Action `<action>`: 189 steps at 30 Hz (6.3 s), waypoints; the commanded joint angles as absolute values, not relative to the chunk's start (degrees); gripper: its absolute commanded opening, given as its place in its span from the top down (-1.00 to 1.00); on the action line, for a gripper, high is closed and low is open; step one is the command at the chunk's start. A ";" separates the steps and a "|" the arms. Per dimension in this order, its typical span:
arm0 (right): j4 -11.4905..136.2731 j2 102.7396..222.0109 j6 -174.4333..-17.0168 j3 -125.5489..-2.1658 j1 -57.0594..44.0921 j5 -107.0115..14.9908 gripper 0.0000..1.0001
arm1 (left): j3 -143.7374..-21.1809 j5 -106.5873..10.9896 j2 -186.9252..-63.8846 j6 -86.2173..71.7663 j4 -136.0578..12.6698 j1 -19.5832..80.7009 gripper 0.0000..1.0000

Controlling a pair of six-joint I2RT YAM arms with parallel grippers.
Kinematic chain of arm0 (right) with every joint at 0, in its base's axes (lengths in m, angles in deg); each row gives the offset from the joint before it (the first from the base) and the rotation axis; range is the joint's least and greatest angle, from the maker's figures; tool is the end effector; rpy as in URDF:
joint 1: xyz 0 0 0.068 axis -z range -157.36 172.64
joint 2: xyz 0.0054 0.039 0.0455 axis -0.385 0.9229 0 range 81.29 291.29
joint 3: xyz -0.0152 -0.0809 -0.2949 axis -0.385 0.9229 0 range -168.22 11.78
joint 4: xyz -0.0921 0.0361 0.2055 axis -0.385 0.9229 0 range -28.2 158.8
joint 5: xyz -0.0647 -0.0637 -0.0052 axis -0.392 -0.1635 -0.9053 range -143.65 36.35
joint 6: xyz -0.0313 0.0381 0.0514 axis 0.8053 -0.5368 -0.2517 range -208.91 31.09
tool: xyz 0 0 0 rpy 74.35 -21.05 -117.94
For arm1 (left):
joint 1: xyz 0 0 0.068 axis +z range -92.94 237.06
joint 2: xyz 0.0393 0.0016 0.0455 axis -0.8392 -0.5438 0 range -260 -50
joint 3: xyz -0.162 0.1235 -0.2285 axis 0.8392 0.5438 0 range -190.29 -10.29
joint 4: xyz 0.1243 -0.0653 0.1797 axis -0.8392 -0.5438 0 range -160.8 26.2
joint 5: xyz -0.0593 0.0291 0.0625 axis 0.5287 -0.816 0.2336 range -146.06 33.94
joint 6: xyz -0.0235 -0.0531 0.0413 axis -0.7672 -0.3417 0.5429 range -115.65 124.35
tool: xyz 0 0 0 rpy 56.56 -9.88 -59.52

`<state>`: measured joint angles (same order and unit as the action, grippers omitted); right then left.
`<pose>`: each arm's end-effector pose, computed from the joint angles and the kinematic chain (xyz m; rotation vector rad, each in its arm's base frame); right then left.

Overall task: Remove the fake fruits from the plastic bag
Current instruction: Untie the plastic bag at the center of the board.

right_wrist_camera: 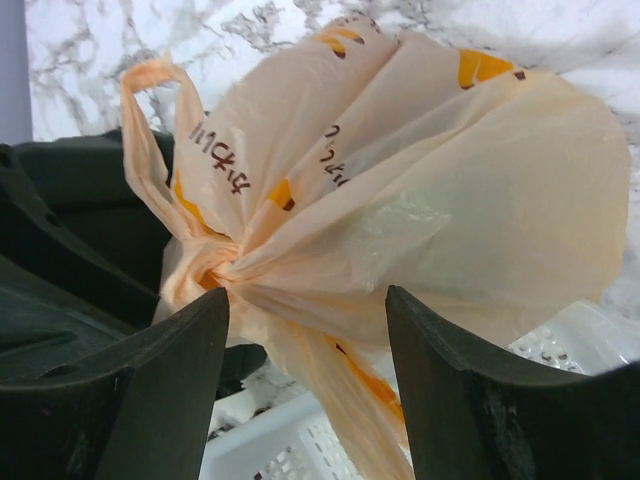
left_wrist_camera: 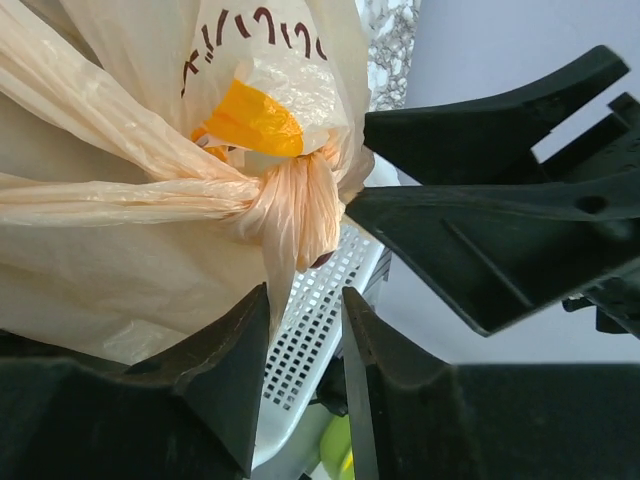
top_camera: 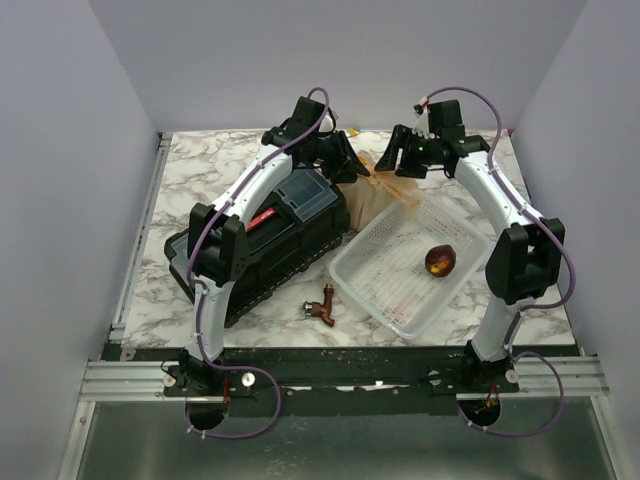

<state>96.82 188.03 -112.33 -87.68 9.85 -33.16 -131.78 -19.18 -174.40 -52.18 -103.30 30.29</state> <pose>0.4013 0.1122 0.3454 0.0306 2.3641 0.7288 0.4212 -0.2519 0.3274 -0.2956 2.5864 -1.3965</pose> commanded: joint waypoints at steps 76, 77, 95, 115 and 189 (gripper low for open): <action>95.73 185.21 -118.93 -85.35 18.42 -21.13 0.99 | -144.34 -52.02 -172.99 -39.96 -111.92 21.07 -0.37; 95.68 185.02 -118.93 -85.24 18.42 -21.16 0.99 | -144.32 -52.14 -173.22 -40.02 -111.73 21.06 -0.30; 95.98 184.61 -118.23 -85.88 18.42 -21.66 0.99 | -144.15 -49.78 -176.96 -38.63 -113.27 21.03 0.11; 102.47 191.40 -125.24 -96.88 19.84 -35.81 0.99 | -134.91 -46.28 -168.18 -39.72 -114.91 23.15 1.00; 100.14 199.30 -135.28 -105.62 20.86 -24.79 0.99 | -135.80 -42.90 -164.22 -37.17 -118.56 21.99 0.99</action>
<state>103.75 202.28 -138.14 -107.64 20.62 -32.94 -128.35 -38.56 -164.82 -42.78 -113.80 22.43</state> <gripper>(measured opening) 0.012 0.002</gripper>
